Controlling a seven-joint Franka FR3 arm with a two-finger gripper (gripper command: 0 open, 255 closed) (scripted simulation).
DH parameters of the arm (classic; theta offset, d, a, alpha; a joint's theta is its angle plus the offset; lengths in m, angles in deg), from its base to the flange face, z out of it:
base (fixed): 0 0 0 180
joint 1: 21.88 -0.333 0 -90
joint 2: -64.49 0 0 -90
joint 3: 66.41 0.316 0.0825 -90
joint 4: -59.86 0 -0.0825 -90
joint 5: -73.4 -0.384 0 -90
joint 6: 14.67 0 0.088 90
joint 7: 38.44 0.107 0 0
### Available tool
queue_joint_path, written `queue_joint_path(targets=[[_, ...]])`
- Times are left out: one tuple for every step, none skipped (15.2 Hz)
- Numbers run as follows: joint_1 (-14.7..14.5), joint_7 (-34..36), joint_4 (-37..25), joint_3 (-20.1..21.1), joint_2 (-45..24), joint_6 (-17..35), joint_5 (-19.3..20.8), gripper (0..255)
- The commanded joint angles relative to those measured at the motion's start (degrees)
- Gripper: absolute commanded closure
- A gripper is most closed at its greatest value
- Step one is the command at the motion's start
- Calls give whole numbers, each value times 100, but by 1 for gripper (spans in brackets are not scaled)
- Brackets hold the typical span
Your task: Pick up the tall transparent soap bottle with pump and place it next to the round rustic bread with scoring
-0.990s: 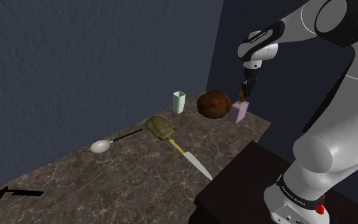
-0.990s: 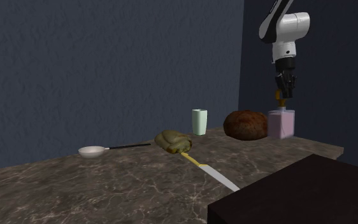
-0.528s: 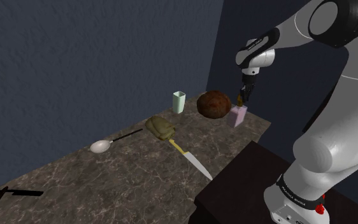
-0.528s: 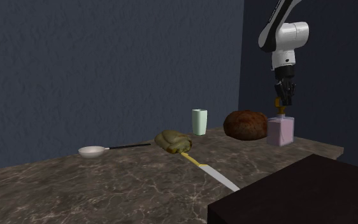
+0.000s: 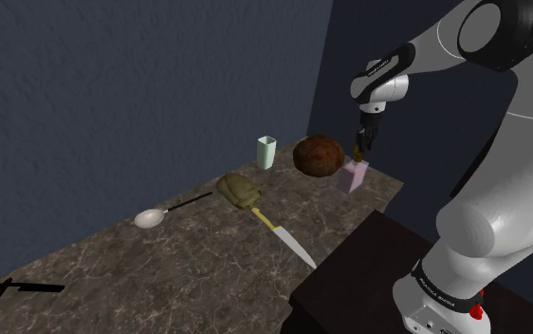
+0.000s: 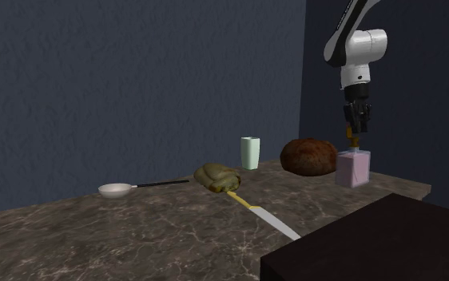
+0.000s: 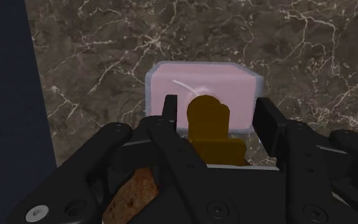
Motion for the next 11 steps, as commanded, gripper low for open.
queue_joint_path(targets=[[0, 0, -1, 0, 0, 1, 0, 0], [0, 0, -1, 0, 0, 0, 0, 0], [0, 0, -1, 0, 0, 0, 0, 0], [0, 0, -1, 0, 0, 0, 0, 0], [0, 0, -1, 0, 0, 0, 0, 0], [-15, 10, -104, 2, 83, -184, 13, 0], [-29, 19, -214, 5, 158, -369, 23, 0], [-42, 26, -332, 9, 226, -555, 32, 0], [-52, 31, -431, 13, 274, -702, 37, 0], [-52, 31, -431, 13, 274, -702, 37, 0], [-52, 31, -430, 13, 275, -702, 38, 0]])
